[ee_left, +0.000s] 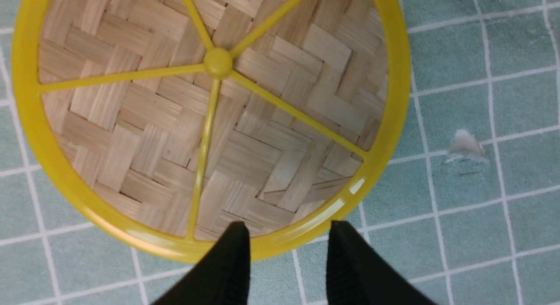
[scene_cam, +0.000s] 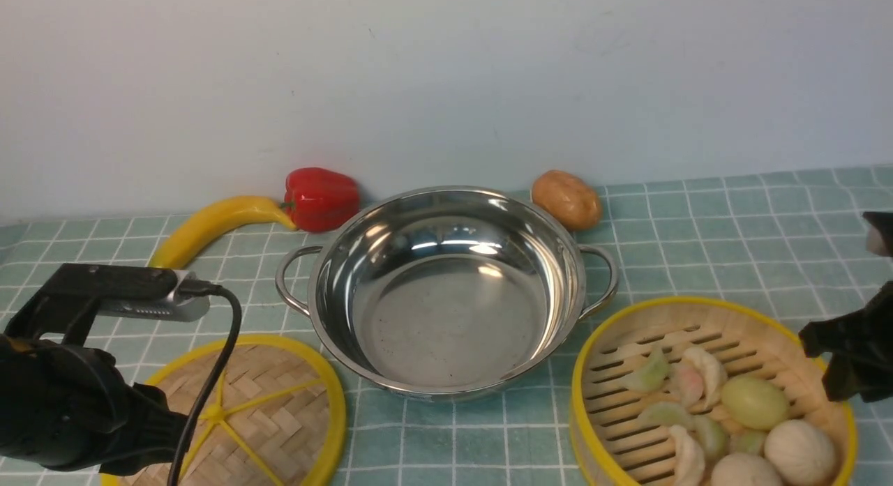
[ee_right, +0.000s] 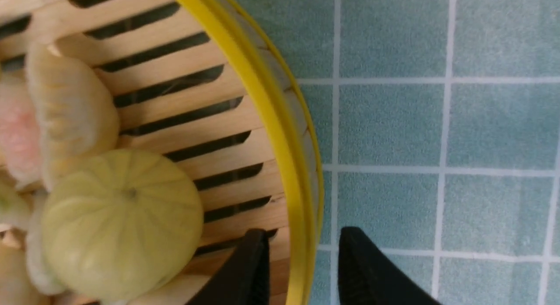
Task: Place the steamer in the pot on the blue tablecloth, and put the lid on the steamer.
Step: 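Reach for and grasp the rim of the bamboo steamer holding the buns with the right gripper, then place the bamboo steamer basket of food into the steel pot with the right gripper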
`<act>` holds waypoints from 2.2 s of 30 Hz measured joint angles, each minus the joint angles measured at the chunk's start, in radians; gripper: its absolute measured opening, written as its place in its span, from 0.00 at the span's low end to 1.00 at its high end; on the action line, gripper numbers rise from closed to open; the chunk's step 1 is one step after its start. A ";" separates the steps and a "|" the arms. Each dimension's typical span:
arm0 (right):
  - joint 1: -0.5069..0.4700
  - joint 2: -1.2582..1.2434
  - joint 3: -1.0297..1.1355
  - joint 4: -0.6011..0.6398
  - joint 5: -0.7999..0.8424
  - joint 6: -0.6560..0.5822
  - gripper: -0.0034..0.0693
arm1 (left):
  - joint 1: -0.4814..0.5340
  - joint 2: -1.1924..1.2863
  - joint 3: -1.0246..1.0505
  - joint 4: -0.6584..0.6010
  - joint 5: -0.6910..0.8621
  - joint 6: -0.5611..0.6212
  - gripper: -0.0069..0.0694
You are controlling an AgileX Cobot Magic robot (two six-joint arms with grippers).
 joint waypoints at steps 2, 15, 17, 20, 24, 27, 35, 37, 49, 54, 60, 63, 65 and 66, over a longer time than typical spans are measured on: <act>0.000 0.035 0.000 0.000 -0.013 -0.001 0.38 | 0.000 0.000 0.000 0.000 0.000 -0.002 0.41; 0.003 0.110 -0.005 -0.015 -0.008 -0.004 0.12 | 0.000 0.000 0.000 0.000 0.000 -0.002 0.41; 0.003 0.099 -0.005 -0.023 0.016 -0.004 0.12 | 0.000 0.000 0.000 0.000 0.000 -0.002 0.41; 0.003 0.064 -0.006 -0.031 0.069 -0.004 0.12 | 0.000 0.000 0.000 0.000 0.000 -0.002 0.41; 0.003 -0.011 -0.046 -0.032 0.194 -0.004 0.12 | 0.000 0.000 0.000 0.000 0.000 -0.002 0.41; 0.003 -0.049 -0.089 -0.032 0.260 -0.004 0.12 | 0.000 0.000 0.000 0.000 0.000 -0.002 0.41; 0.075 -0.083 -0.357 -0.030 0.323 0.030 0.12 | 0.000 0.000 0.000 0.000 0.000 -0.002 0.41; 0.119 -0.070 -0.424 -0.030 0.326 0.048 0.12 | 0.000 0.001 0.000 0.000 0.000 -0.002 0.41; 0.413 0.397 -1.060 -0.012 0.330 0.161 0.12 | 0.000 0.001 0.000 0.014 0.000 -0.002 0.41; 0.459 0.531 -1.107 -0.009 0.332 0.161 0.12 | 0.000 0.001 0.000 0.016 0.000 -0.006 0.41; 0.461 0.637 -1.108 -0.028 0.336 0.168 0.12 | 0.000 0.001 0.000 0.017 0.000 -0.015 0.41; 0.460 0.668 -1.122 -0.038 0.336 0.169 0.12 | 0.000 0.001 0.000 0.017 0.000 -0.022 0.41; 0.460 0.686 -1.138 -0.048 0.337 0.169 0.12 | 0.000 0.001 0.000 0.017 0.000 -0.023 0.41; 0.460 0.690 -1.140 -0.051 0.337 0.169 0.12 | 0.000 0.001 0.000 0.017 0.000 -0.023 0.41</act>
